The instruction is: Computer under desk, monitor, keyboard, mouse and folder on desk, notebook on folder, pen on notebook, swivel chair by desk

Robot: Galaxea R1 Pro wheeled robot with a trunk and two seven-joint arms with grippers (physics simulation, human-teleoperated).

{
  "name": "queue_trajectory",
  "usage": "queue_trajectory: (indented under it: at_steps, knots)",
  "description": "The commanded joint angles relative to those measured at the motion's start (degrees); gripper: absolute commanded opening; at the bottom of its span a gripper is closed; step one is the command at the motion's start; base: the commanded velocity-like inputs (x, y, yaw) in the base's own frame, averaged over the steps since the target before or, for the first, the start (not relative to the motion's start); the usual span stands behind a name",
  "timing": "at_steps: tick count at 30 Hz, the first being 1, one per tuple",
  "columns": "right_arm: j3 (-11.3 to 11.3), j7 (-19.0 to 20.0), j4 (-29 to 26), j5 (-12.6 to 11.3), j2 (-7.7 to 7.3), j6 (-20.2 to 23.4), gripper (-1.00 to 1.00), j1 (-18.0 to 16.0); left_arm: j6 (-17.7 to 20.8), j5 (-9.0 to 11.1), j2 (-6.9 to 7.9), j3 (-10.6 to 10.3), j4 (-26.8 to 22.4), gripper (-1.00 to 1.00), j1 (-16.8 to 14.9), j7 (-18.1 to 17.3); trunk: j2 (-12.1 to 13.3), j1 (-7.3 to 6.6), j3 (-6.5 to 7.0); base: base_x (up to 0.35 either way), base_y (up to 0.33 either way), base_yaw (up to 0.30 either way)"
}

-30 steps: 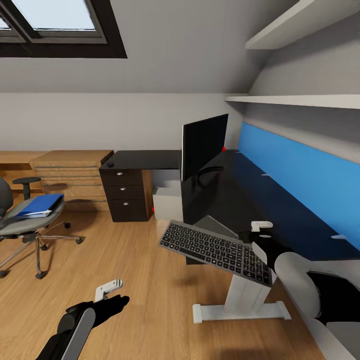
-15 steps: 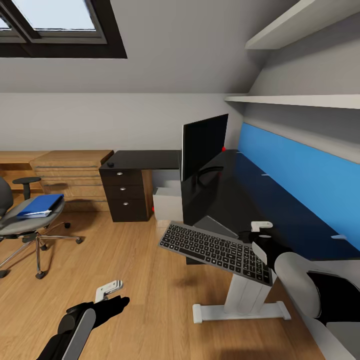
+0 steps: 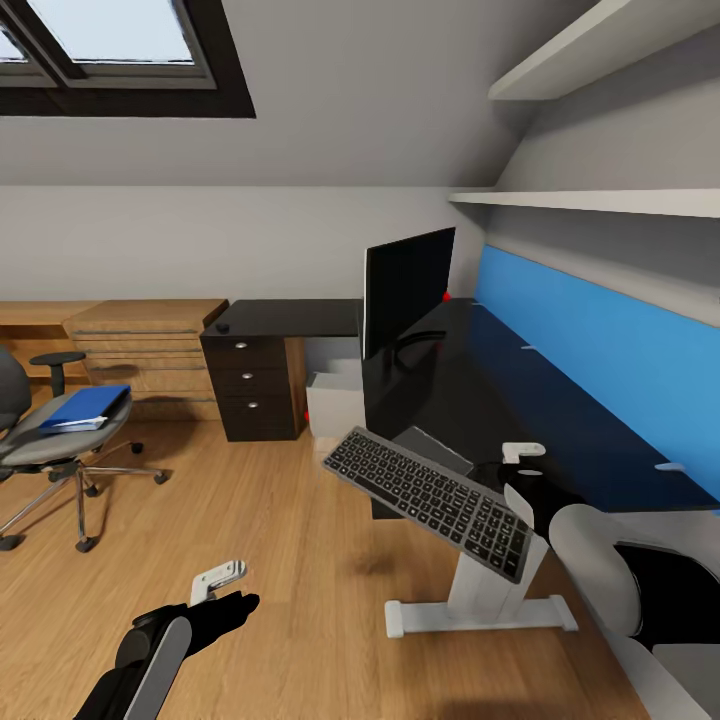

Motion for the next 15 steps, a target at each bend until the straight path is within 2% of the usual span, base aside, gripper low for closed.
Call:
queue_trajectory:
  at_steps: [1, 12, 15]
  knots:
    - [-0.2, -0.1, 1.0, 0.7, 0.02, 0.6, 1.0, 0.0, 0.2, 0.6, 0.01, 0.0, -0.1, 1.0, 0.0, 0.5, 0.0, 0.0, -0.06, -0.005, 0.0, 0.0]
    - [-0.2, -0.1, 0.9, 0.7, -0.09, 0.6, 1.0, 0.0, 0.2, 0.6, -0.07, 0.0, -0.1, 1.0, 0.0, 0.5, 0.0, 0.0, -0.06, 0.0, 0.0, 0.0]
    - [-0.3, -0.1, 0.7, 0.7, -0.29, 0.5, 1.0, 0.0, 0.2, 0.6, -0.13, -0.1, -0.1, 1.0, 0.0, 0.5, 1.2, -0.66, 0.47, 0.0, 0.0, 0.0]
